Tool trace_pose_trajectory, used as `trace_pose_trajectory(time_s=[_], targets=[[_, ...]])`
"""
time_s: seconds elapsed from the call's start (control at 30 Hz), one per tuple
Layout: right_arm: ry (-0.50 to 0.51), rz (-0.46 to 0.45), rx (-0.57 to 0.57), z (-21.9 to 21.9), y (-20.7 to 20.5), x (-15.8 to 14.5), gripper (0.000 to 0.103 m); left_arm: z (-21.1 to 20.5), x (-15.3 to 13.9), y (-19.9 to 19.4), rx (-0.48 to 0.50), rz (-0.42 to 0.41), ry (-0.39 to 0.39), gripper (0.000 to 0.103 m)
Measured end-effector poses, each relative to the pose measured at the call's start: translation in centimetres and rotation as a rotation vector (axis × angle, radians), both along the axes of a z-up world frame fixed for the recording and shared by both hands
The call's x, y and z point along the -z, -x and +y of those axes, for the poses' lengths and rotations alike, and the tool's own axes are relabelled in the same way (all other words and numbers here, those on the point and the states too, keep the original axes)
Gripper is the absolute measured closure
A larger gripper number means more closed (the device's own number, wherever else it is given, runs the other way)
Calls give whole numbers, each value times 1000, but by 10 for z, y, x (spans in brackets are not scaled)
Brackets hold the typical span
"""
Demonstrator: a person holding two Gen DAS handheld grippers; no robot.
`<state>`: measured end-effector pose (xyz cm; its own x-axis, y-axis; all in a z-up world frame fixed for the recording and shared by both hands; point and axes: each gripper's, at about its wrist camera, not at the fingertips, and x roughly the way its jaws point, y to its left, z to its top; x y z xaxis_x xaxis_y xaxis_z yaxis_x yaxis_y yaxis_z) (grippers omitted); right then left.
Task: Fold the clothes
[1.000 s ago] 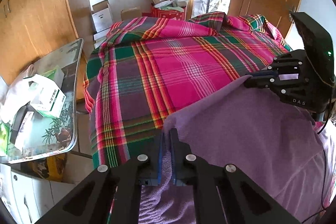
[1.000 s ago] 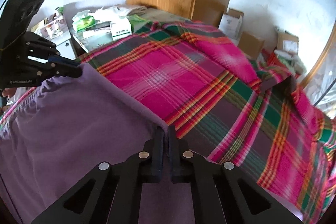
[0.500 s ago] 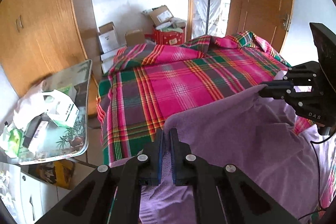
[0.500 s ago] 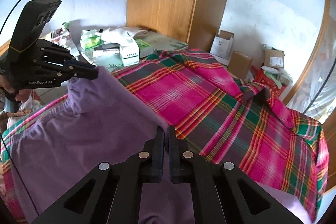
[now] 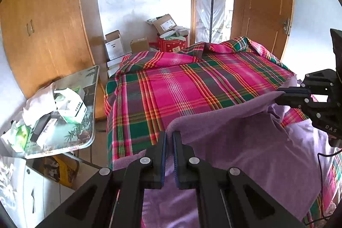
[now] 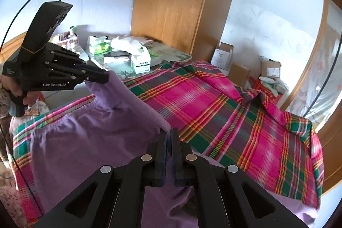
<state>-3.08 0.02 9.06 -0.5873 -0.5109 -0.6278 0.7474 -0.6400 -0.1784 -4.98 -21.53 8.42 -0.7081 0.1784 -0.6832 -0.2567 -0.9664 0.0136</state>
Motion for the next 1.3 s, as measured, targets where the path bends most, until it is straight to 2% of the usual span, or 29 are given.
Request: trace_pose_trajectory(time_s=[0.63, 0.9, 1.3], targets=[[-12, 40, -10, 10, -94, 7, 99, 1, 2, -83, -14, 26, -31, 97], [-11, 15, -19, 15, -121, 18, 99, 6, 12, -114, -19, 41, -2, 97], [-49, -35, -30, 17, -150, 43, 99, 4, 34, -139, -8, 15, -31, 97]])
